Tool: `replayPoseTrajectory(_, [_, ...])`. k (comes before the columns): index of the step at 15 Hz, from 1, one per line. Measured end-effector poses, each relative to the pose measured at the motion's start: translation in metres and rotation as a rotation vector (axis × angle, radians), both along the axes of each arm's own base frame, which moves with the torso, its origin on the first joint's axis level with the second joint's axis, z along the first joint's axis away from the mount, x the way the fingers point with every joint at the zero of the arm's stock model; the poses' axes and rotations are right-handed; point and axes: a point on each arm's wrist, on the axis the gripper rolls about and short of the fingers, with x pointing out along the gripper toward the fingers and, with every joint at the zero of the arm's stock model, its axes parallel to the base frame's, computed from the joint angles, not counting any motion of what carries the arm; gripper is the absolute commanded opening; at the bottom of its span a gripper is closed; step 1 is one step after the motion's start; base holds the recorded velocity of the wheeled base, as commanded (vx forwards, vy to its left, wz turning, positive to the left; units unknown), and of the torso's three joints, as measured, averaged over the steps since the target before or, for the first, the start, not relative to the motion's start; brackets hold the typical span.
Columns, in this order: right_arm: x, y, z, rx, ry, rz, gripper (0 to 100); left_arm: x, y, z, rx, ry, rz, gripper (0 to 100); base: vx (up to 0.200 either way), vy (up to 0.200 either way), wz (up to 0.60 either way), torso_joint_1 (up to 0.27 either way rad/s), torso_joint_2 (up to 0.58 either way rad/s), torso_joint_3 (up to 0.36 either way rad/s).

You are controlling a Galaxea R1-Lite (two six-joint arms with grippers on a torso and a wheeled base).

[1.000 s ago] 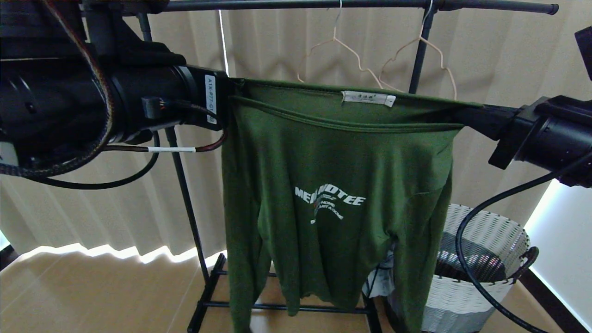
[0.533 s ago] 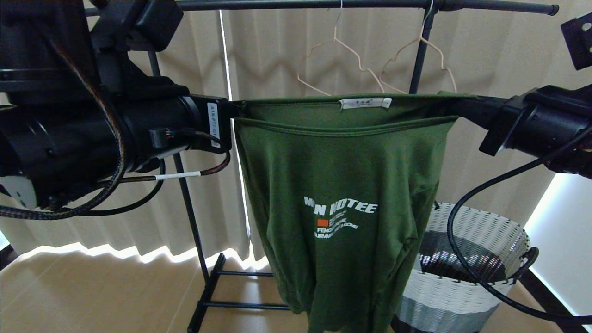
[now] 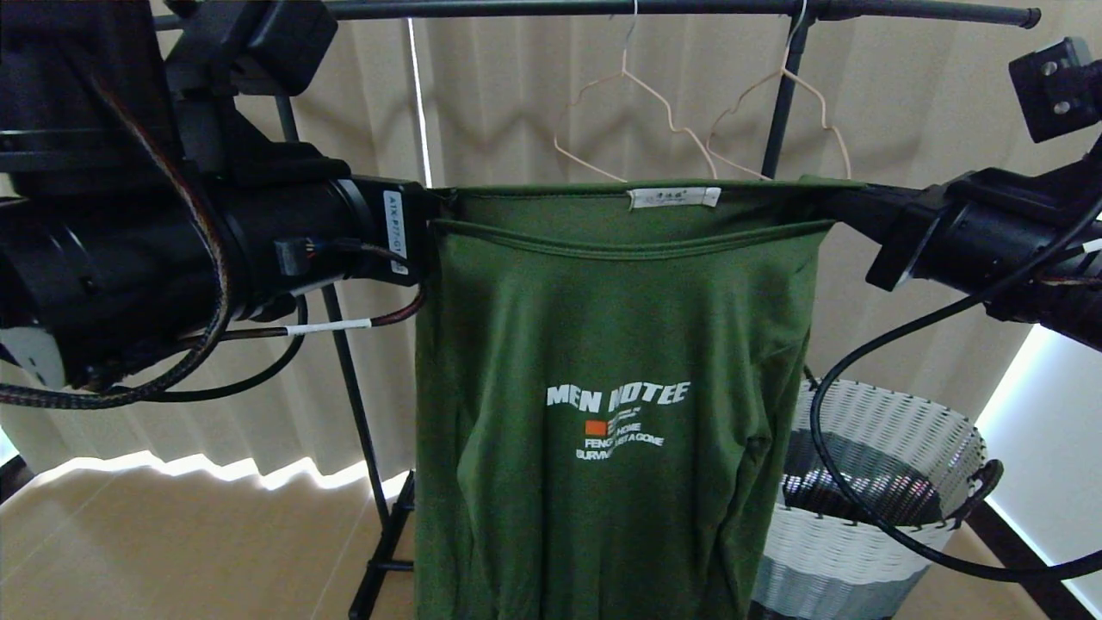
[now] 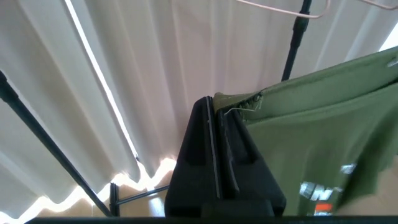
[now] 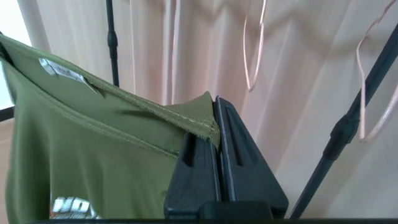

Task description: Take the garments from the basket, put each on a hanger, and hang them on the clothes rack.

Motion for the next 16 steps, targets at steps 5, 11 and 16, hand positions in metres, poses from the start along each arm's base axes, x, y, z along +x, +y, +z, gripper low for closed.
replayPoseTrajectory(5, [-0.014,-0.005,-0.005,-0.016,0.036,-0.001,0,0.001,-0.003,0.005,-0.02,-0.005,-0.099,0,0.0,0.0,0.0,0.0,0.0,0.0])
replayPoseTrajectory(11, [-0.072,-0.019,-0.007,-0.021,0.013,0.191,0,0.019,-0.015,0.03,-0.07,-0.077,-0.104,0,0.0,0.0,0.0,0.0,0.0,0.0])
replayPoseTrajectory(16, [-0.077,-0.021,-0.007,-0.021,0.002,0.2,0,0.033,-0.01,0.026,-0.058,-0.064,-0.063,0,0.0,0.0,0.0,0.0,0.0,0.0])
